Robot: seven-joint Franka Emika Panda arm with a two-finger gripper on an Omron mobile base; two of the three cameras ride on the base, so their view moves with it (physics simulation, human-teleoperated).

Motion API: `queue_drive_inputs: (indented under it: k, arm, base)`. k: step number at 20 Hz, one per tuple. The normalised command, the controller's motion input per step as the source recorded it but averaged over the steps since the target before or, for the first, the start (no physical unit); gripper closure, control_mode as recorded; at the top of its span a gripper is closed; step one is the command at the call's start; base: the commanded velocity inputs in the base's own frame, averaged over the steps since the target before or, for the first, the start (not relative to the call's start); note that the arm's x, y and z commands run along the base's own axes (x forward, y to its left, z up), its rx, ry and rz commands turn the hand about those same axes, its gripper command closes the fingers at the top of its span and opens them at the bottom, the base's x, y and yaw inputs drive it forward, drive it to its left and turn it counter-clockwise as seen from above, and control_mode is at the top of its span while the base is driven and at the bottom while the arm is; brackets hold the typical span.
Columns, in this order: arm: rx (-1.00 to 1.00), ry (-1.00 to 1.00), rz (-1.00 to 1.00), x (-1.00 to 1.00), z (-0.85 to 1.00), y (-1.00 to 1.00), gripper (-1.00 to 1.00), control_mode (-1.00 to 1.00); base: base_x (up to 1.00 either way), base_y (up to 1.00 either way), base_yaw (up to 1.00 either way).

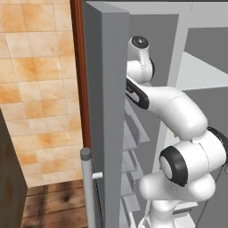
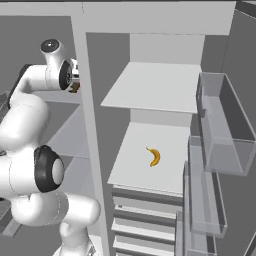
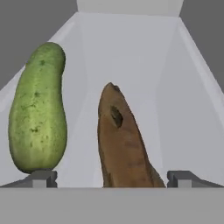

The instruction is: Pick up the frozen fish from the freezer, place it on any shelf in the fridge, and close the fridge and freezer doors when done.

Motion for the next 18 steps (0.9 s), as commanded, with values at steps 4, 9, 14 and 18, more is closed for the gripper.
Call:
queue_drive_inputs:
  k: [4, 9, 14, 18]
  arm:
    - [-0.02, 0.14, 0.00, 0.56, -0.23, 0.06, -1.00, -1.00]
    - [-0.03, 0.09, 0.00, 0.11, -0.43, -0.29, 1.00, -1.00]
    - [-0.04, 0.02, 0.00, 0.00, -0.38, -0.27, 1.00, -1.00]
    - [0.00, -0.01, 0.00, -0.09, 0.00, -0.06, 1.00, -1.00]
  base:
    - [0.00, 0.00, 0.00]
    - [0.00, 0.00, 0.00]
    - [0.00, 0.00, 0.00]
    - [0.00, 0.00, 0.00]
